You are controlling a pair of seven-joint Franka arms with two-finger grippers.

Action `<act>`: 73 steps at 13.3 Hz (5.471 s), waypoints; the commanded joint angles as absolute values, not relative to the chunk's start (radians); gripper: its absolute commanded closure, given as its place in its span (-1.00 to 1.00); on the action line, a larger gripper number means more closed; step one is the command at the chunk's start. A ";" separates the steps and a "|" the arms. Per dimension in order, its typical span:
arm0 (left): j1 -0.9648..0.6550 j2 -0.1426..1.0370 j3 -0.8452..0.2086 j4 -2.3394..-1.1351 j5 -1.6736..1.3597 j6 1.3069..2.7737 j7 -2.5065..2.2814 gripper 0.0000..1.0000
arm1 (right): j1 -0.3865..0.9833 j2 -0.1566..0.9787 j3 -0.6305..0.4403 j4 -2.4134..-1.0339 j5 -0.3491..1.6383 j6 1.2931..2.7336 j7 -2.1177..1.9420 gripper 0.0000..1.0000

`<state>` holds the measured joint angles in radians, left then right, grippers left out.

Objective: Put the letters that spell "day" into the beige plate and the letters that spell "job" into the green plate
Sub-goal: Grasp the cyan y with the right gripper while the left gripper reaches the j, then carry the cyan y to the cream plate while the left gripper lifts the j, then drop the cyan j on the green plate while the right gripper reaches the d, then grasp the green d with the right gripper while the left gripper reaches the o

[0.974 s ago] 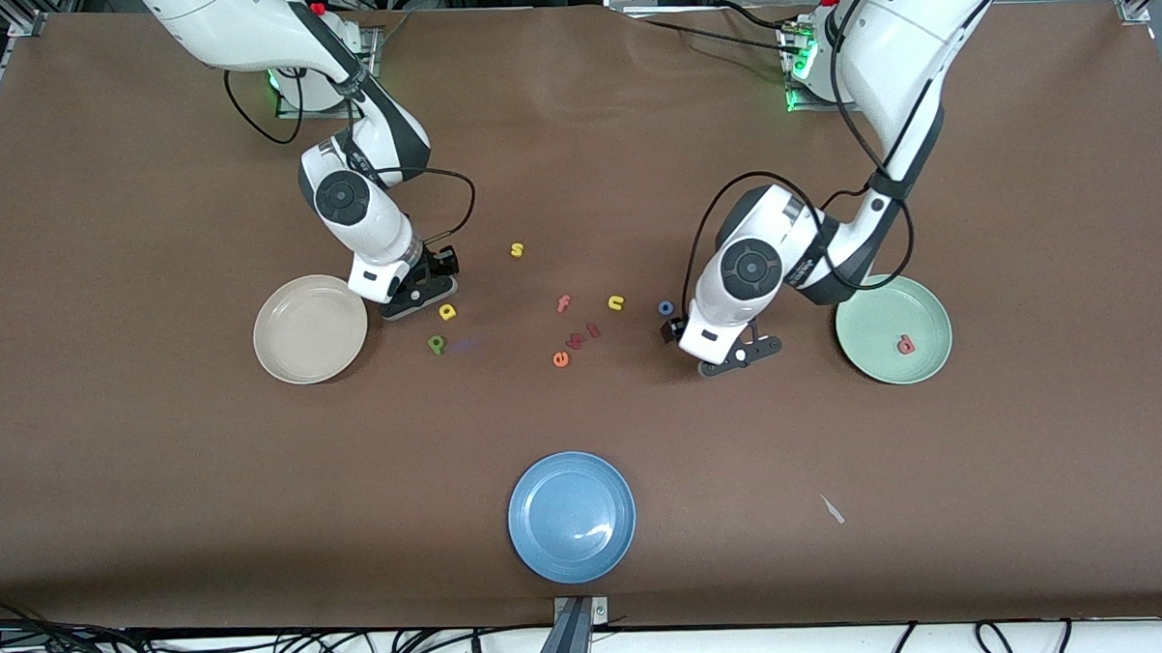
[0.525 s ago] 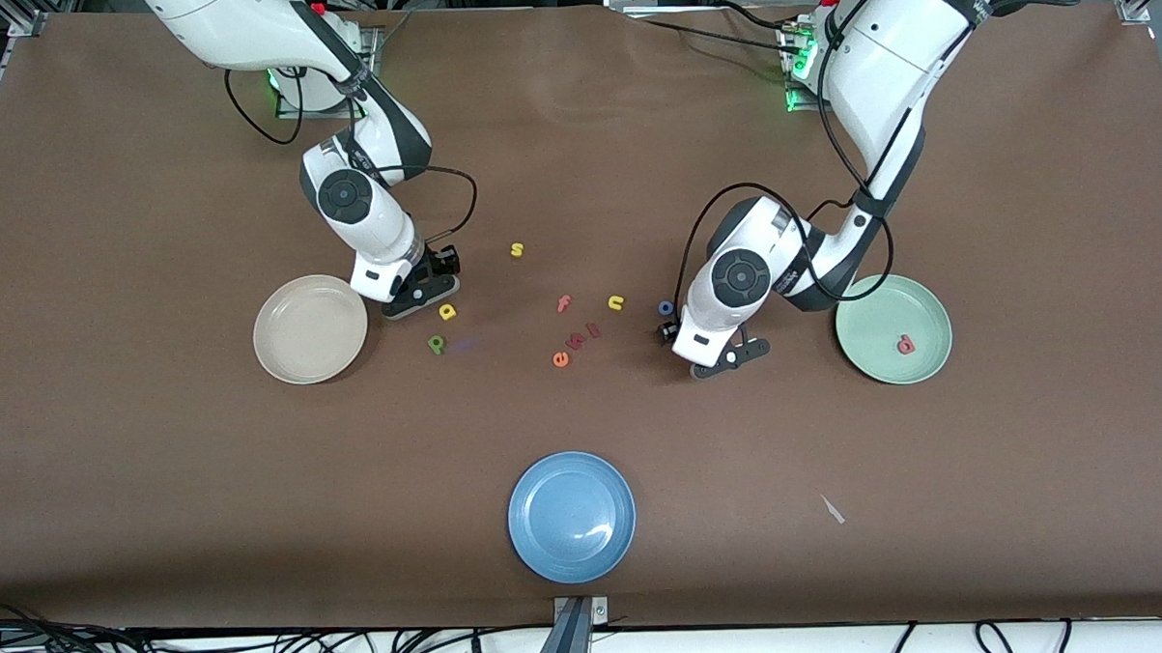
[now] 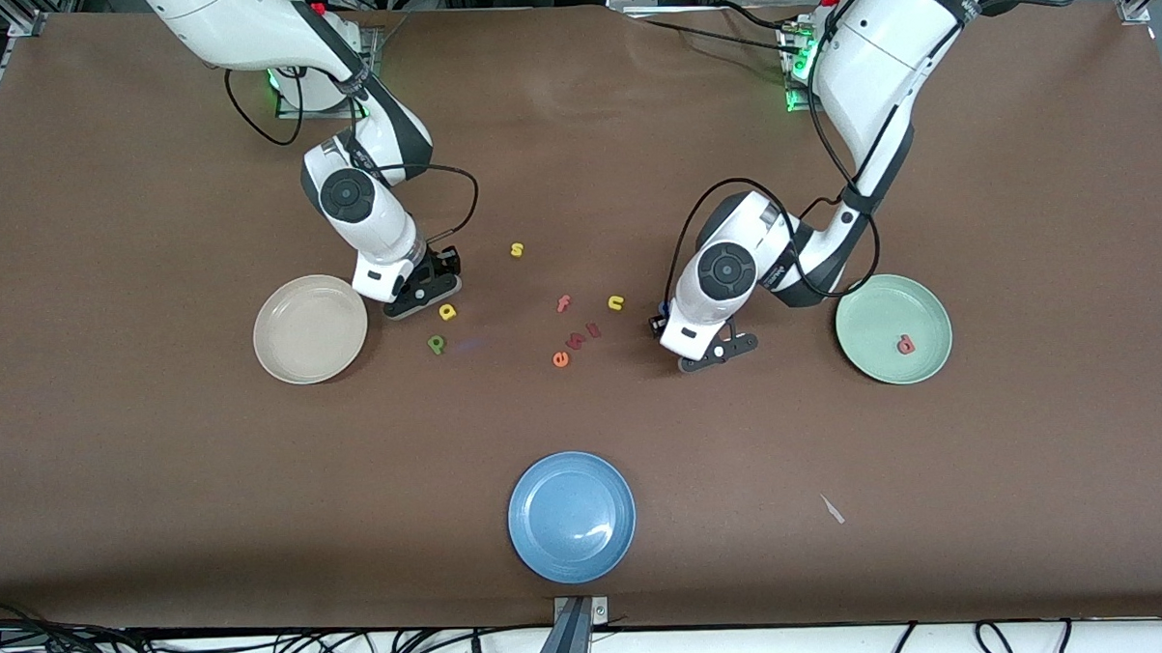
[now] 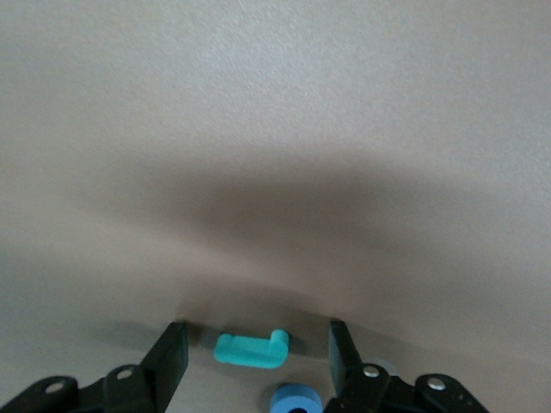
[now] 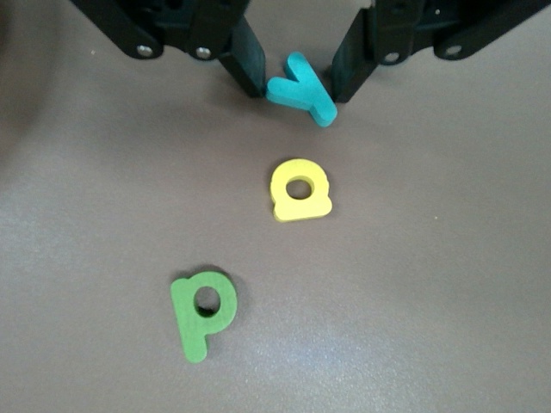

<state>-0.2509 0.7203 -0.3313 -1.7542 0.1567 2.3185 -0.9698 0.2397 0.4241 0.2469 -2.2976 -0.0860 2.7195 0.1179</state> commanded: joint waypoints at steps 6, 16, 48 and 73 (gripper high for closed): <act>-0.262 0.715 -0.322 -1.773 0.143 2.319 -0.966 0.09 | 0.252 0.459 0.222 -2.278 -0.118 2.741 0.127 1.00; -0.255 0.709 -0.322 -1.766 0.143 2.306 -0.962 0.48 | 0.112 0.223 0.213 -2.276 -0.115 2.450 -0.027 1.00; 0.039 0.572 -0.541 -1.764 0.140 2.057 -0.819 -1.00 | 0.247 0.572 0.202 -1.950 -0.077 2.537 0.181 -0.05; -0.137 0.762 -0.505 -1.764 0.268 2.283 -1.057 0.45 | 0.195 0.471 0.150 -2.023 -0.112 2.464 0.040 0.45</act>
